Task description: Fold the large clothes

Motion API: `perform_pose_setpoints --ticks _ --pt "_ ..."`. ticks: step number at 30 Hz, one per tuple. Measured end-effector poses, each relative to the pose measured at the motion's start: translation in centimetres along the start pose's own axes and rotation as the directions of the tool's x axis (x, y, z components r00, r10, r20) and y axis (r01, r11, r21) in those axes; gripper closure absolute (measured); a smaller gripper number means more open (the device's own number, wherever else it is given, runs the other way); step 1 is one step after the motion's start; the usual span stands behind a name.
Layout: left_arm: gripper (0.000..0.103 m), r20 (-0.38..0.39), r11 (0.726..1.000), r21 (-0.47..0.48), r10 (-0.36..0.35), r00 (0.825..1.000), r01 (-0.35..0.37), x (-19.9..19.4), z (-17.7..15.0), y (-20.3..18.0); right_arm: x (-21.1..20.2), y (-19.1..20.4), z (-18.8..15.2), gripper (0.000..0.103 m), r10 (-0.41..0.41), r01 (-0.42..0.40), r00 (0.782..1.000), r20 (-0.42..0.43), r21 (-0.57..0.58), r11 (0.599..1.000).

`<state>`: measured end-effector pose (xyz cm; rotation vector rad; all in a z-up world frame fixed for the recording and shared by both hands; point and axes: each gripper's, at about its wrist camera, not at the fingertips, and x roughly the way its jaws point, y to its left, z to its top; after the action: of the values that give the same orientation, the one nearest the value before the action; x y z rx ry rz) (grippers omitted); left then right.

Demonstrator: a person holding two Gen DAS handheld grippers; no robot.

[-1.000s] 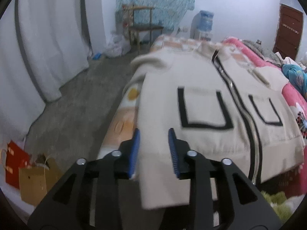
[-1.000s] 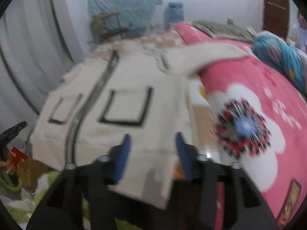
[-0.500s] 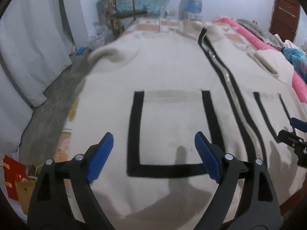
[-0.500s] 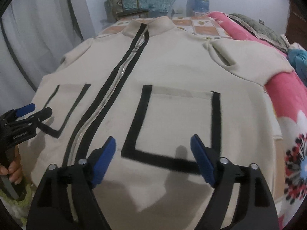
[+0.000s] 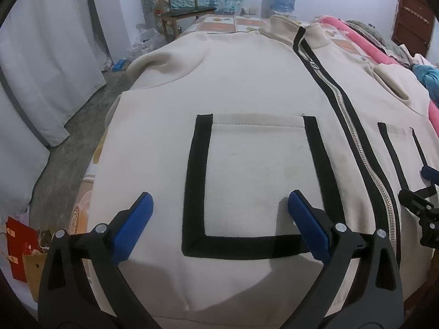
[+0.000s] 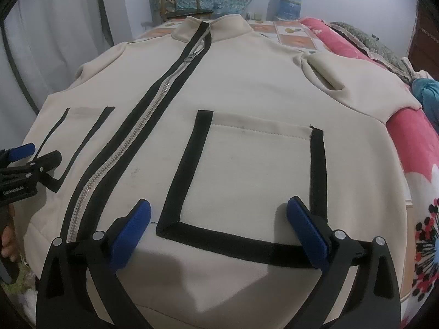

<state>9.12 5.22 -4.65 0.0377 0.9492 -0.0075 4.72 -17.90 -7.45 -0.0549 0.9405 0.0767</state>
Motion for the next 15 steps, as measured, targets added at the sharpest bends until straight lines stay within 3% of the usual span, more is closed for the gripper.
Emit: perform_pose_setpoints --ticks 15 --pt "0.007 -0.013 1.000 -0.013 -0.012 1.000 0.012 0.15 0.30 0.21 0.23 0.06 0.35 0.006 -0.007 0.007 1.000 -0.008 0.011 1.000"
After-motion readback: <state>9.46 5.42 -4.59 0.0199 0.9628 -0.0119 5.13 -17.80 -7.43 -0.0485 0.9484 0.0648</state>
